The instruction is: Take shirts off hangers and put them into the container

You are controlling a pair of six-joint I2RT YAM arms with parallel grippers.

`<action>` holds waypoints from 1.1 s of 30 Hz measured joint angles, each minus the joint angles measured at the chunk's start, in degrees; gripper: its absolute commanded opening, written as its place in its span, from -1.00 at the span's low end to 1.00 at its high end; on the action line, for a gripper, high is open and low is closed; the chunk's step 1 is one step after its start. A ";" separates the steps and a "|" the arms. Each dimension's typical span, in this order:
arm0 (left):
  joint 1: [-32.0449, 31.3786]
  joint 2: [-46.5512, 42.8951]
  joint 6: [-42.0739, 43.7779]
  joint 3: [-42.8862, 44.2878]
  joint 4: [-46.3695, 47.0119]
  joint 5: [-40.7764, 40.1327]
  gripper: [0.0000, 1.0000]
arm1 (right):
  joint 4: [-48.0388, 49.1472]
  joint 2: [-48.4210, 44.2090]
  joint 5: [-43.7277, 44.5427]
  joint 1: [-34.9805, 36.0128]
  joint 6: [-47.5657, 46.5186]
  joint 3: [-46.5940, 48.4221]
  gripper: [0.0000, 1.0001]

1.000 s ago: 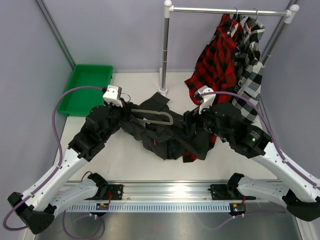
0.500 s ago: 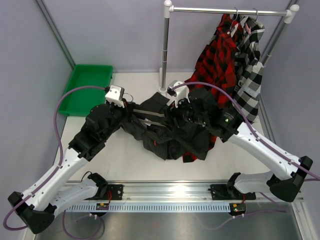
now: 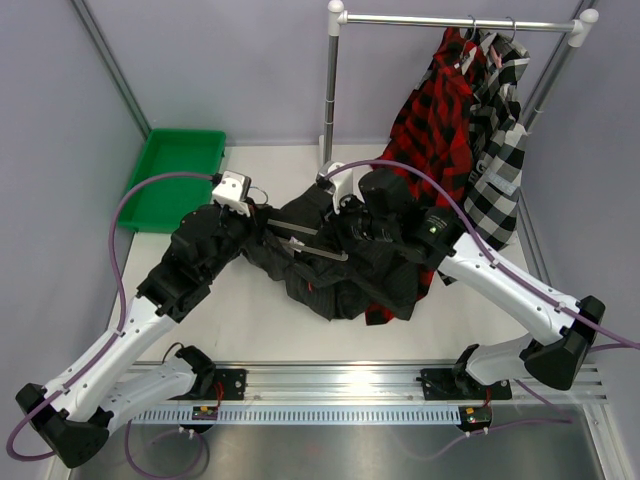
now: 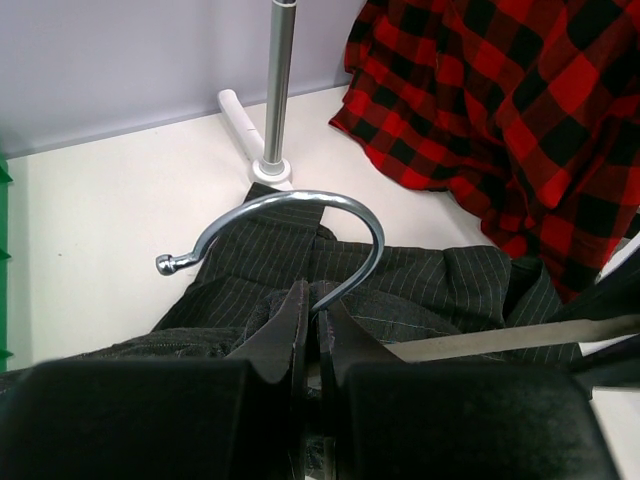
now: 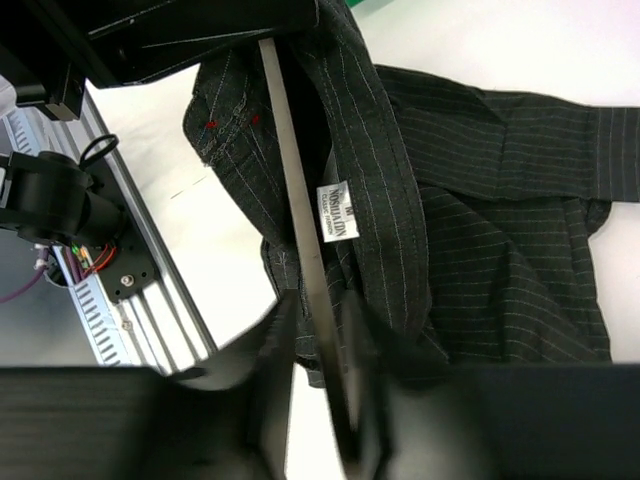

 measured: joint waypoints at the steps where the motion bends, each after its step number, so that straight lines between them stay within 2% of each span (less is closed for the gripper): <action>1: 0.00 0.00 0.04 0.00 0.02 0.09 -1.00 | 0.09 0.00 0.00 0.00 -0.09 0.00 -0.56; 4: 0.11 0.00 0.24 0.00 0.26 0.20 -1.00 | 0.46 0.00 -1.20 0.04 -0.28 0.00 -0.88; 6: 0.24 0.00 0.24 -0.02 0.33 0.24 -1.00 | 0.66 -0.04 -1.60 0.15 -0.66 -0.02 -1.00; 9: 0.26 0.00 0.35 0.00 0.33 0.35 -0.60 | 0.90 -0.24 -1.62 0.15 -0.76 -0.31 -1.00; 10: 0.26 0.00 0.48 0.00 0.37 0.61 -0.20 | 0.96 -0.39 -1.60 0.15 -0.76 -0.50 -1.00; 12: 0.26 0.00 0.70 0.00 0.92 1.40 0.13 | 0.94 -0.70 -1.03 0.09 -0.57 -1.25 -1.00; 13: 0.24 0.00 0.68 0.00 1.18 1.75 0.37 | 0.94 -0.83 -0.87 0.00 -0.50 -1.73 -1.00; 15: 0.24 0.00 0.46 0.04 1.07 2.14 0.52 | 0.92 -1.16 -0.81 -0.02 -0.22 -2.75 -1.00; 20: 0.24 -0.42 -0.76 1.99 -2.25 2.21 0.62 | 2.38 -4.09 0.11 -0.02 1.03 -7.26 -1.00; 27: 0.26 -5.33 -6.67 7.41 -10.62 1.84 0.63 | 4.44 -8.17 2.34 -0.02 2.60 -11.63 -1.00; 33: 0.24 -6.25 -13.57 7.67 -14.62 1.88 0.61 | 5.66 -8.90 4.59 -0.02 3.54 -12.28 -1.00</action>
